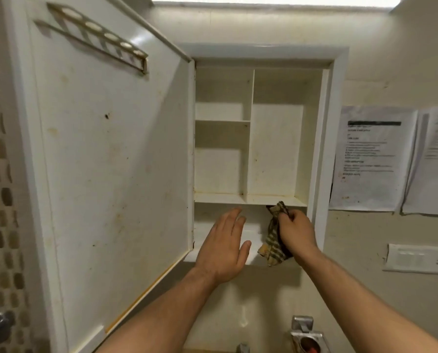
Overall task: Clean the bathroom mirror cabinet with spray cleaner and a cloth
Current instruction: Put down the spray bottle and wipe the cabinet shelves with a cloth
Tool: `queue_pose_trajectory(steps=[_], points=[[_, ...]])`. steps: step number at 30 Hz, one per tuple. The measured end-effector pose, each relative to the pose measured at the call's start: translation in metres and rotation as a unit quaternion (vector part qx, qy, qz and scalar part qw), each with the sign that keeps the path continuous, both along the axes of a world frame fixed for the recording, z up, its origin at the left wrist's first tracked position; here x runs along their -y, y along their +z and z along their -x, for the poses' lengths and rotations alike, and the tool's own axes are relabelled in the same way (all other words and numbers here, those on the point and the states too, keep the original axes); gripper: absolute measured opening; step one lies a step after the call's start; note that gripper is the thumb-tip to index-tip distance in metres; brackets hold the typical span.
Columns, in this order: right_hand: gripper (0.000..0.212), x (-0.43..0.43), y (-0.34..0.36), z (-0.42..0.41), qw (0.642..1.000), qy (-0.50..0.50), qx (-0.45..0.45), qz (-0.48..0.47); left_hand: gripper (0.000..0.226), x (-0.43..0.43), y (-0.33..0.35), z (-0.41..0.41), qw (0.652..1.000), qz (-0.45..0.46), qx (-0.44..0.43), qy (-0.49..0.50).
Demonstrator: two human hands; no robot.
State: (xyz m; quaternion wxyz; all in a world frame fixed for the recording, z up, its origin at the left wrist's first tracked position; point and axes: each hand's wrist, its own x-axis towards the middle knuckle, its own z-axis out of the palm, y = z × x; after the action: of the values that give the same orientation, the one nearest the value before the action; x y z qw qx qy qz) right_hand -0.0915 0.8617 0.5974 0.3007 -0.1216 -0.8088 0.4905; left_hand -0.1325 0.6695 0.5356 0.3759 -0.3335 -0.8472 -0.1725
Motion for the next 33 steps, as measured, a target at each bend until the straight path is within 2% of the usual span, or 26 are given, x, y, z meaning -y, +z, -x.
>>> queue_pose_trajectory(steps=[2,5,7,9,12,13,16,19,22,25,28,31,33], points=[[0.027,0.001,0.015,-0.011,0.984,0.062,-0.004,0.164,0.060,-0.007,0.009,0.001,1.000,-0.006,-0.027,-0.010],[0.021,0.002,0.052,-0.027,0.927,0.146,-0.034,0.343,0.060,-0.015,0.032,0.005,0.997,-0.010,-0.071,-0.004],[0.020,0.001,0.085,-0.029,0.900,0.177,-0.073,0.392,0.062,-0.021,0.059,0.009,0.995,0.000,-0.100,0.010],[0.022,0.000,0.120,-0.028,0.896,0.186,-0.115,0.388,0.066,-0.028,0.095,0.013,0.993,0.003,-0.114,0.024],[0.020,0.006,0.162,-0.018,0.921,0.197,-0.178,0.285,0.073,-0.040,0.153,0.022,0.987,0.006,-0.145,0.074],[0.027,0.010,0.175,-0.012,0.934,0.184,-0.201,0.232,0.074,-0.043,0.173,0.027,0.982,0.009,-0.162,0.096],[0.060,0.015,0.208,0.015,0.959,0.086,-0.263,0.051,0.076,-0.051,0.223,0.040,0.970,0.015,-0.193,0.149],[0.067,0.014,0.229,0.047,0.957,-0.008,-0.275,-0.094,0.076,-0.058,0.249,0.053,0.965,0.009,-0.205,0.166],[0.072,0.012,0.232,0.071,0.955,-0.087,-0.248,-0.138,0.080,-0.060,0.249,0.063,0.961,0.003,-0.219,0.169],[0.077,0.013,0.233,0.087,0.949,-0.113,-0.258,-0.143,0.079,-0.061,0.249,0.069,0.956,-0.008,-0.238,0.168],[0.062,0.016,0.238,0.096,0.938,-0.095,-0.302,-0.139,0.076,-0.063,0.248,0.071,0.955,-0.013,-0.247,0.165],[0.022,0.023,0.247,0.100,0.913,0.019,-0.312,-0.262,0.075,-0.063,0.248,0.070,0.961,-0.022,-0.236,0.144],[0.016,0.024,0.251,0.101,0.898,0.050,-0.301,-0.318,0.077,-0.062,0.249,0.069,0.963,-0.025,-0.233,0.136]])
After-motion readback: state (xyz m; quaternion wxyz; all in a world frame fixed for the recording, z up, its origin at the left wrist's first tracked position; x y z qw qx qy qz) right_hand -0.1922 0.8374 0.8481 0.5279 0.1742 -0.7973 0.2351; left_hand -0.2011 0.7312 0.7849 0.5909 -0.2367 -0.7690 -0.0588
